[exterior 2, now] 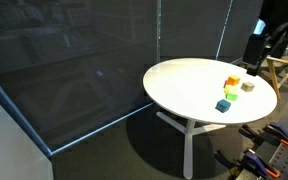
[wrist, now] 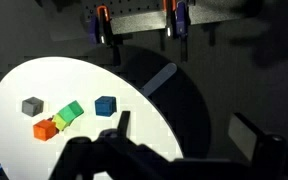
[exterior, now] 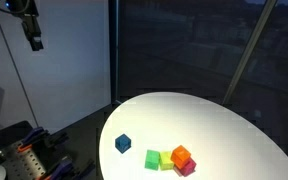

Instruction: Put the green block on top of the blue block

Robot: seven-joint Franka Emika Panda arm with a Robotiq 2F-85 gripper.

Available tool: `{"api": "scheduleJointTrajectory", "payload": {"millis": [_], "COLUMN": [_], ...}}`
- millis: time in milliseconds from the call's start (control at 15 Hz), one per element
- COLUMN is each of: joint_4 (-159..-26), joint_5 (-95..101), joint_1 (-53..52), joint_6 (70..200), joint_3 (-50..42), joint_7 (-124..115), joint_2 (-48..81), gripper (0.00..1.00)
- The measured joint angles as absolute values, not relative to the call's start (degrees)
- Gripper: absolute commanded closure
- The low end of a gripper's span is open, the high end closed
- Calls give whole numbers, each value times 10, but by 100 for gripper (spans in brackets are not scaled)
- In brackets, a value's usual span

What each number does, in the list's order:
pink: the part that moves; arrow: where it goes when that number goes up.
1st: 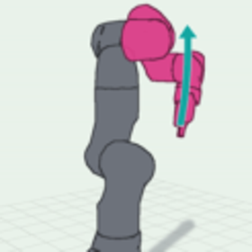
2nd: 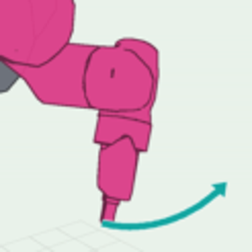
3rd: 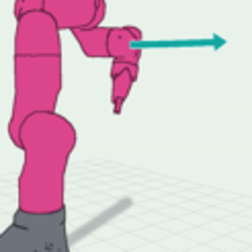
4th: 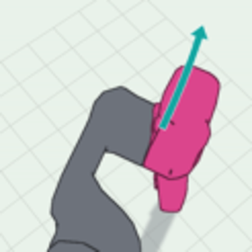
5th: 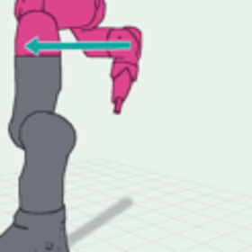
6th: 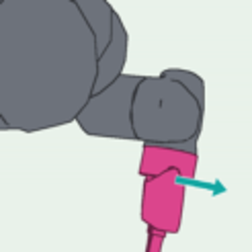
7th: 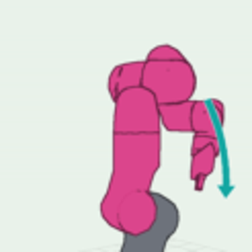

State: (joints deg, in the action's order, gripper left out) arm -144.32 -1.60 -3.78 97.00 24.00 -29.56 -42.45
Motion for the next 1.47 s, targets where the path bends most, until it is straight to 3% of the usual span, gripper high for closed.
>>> {"api": "scheduleJointTrajectory", "payload": {"millis": [867, 1467], "joint_4": [-1443, -1437], "joint_5": [-16, -18], "joint_1": [-38, -35], "joint_6": [972, 1018], "joint_3": [237, 187], "joint_7": [-296, -296], "joint_2": [-422, -398], "gripper": [0, 0]}}
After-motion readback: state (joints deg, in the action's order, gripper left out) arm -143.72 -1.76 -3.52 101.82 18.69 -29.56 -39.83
